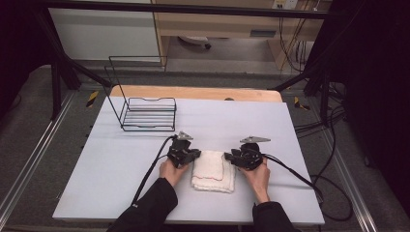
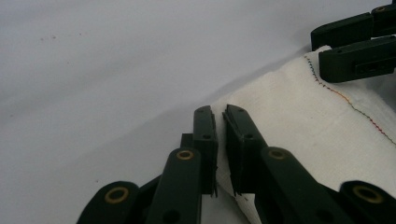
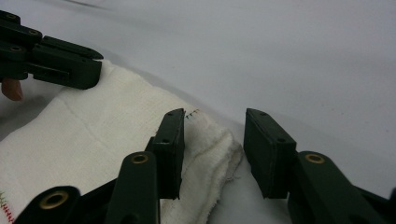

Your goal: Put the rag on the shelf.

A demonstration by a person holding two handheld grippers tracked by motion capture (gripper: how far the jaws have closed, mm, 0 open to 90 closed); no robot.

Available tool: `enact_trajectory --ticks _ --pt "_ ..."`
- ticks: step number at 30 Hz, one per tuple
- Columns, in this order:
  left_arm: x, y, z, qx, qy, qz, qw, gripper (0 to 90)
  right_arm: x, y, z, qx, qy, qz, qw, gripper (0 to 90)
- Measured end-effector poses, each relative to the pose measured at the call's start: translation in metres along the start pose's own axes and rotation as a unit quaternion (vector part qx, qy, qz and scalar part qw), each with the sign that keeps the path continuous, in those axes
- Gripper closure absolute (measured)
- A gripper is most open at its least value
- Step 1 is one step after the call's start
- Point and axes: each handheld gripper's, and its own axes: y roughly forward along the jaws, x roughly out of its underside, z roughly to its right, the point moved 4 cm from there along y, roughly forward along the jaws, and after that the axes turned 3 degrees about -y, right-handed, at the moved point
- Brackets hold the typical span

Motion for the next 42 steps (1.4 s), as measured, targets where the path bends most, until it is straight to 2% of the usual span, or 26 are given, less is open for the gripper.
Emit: enact_trajectory --ticks 8,13,19,25,26,27,30,34,38,42 --pt "-0.001 0.0 -0.002 0.01 -0.012 -0.003 0.9999 82.2 0.0 -0.001 -0.003 -0.018 0.038 -0.016 0.999 76.3" --pt "-0.001 -0.001 -0.003 0.013 -0.017 -0.003 0.9998 82.6 0.0 -0.001 -0.003 -0.022 0.037 -0.014 0.999 81.1" --pt "-0.003 -0.005 -0.004 0.019 -0.023 0.003 0.9995 83.4 -0.002 -0.004 -0.005 -0.021 0.041 -0.006 0.9989 82.9" --pt "-0.006 -0.016 -0.001 0.033 -0.028 0.033 0.9985 83.5 -0.007 -0.015 -0.007 -0.029 0.036 0.021 0.9987 83.0" --pt "-0.006 -0.018 -0.001 0.033 -0.028 0.037 0.9984 83.5 -0.009 -0.018 -0.009 -0.029 0.033 0.025 0.9987 83.0" --pt "-0.006 -0.02 0.0 0.034 -0.026 0.042 0.9982 83.5 -0.011 -0.022 -0.013 -0.026 0.019 0.032 0.999 83.0" --pt "-0.007 -0.027 -0.001 0.037 -0.023 0.057 0.9975 83.5 -0.013 -0.025 -0.016 -0.027 0.01 0.04 0.9988 83.0" --pt "-0.006 -0.034 0.001 0.047 -0.026 0.072 0.9959 83.5 -0.017 -0.032 -0.02 -0.033 0.01 0.058 0.9977 83.1" --pt "-0.007 -0.041 0.006 0.044 -0.015 0.087 0.9951 83.4 -0.019 -0.04 -0.025 -0.029 -0.007 0.07 0.9971 83.2" --pt "-0.008 -0.048 0.01 0.046 -0.009 0.102 0.9936 83.4 -0.021 -0.045 -0.026 -0.031 -0.01 0.082 0.9961 83.2"
